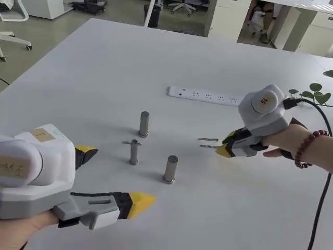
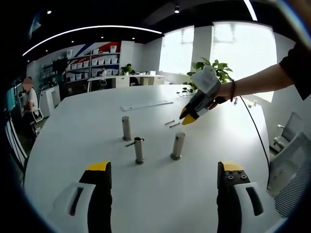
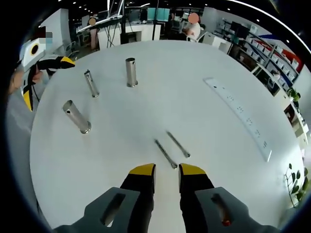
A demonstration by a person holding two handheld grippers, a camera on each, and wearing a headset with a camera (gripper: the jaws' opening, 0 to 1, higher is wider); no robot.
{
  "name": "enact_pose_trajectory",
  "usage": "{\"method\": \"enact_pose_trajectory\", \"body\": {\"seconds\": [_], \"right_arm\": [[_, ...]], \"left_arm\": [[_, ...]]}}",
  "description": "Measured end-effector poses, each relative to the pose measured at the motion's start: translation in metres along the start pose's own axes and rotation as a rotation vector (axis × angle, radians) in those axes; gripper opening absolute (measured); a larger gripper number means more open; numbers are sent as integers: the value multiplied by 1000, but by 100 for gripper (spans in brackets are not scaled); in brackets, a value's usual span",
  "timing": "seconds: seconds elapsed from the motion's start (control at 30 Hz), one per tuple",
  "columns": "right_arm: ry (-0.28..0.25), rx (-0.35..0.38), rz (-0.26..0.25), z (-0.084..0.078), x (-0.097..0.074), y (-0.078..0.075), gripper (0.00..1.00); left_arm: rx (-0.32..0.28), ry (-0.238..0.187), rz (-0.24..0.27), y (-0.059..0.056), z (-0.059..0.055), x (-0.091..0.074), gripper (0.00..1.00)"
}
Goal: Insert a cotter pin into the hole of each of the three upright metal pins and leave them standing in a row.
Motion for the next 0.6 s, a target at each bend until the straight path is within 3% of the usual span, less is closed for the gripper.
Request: {"method": "enact_pose_trajectory", "body": {"seconds": [0.23,0.27,0.6], "right_arm": [[18,4,20,-1,12,-5,13],[-9,1,39,5,13,-4,12],[26,49,83,5,12,-3,7]], "left_arm": [[-4,12,-2,1,-1,2,90],[-4,14,-1,1,-2,2,90],[-5,27,-1,2,-4,2,89]]}}
Point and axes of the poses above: the centre of the closed fingertips' face, and the gripper's own axes: x roughly forward along the fingers, y roughly to its left, z roughly out of its top, the point moved 3 cm from there along -x, roughly backward along the fingers, and after that the axes turned 14 degrees about x, right-handed, at the moved point
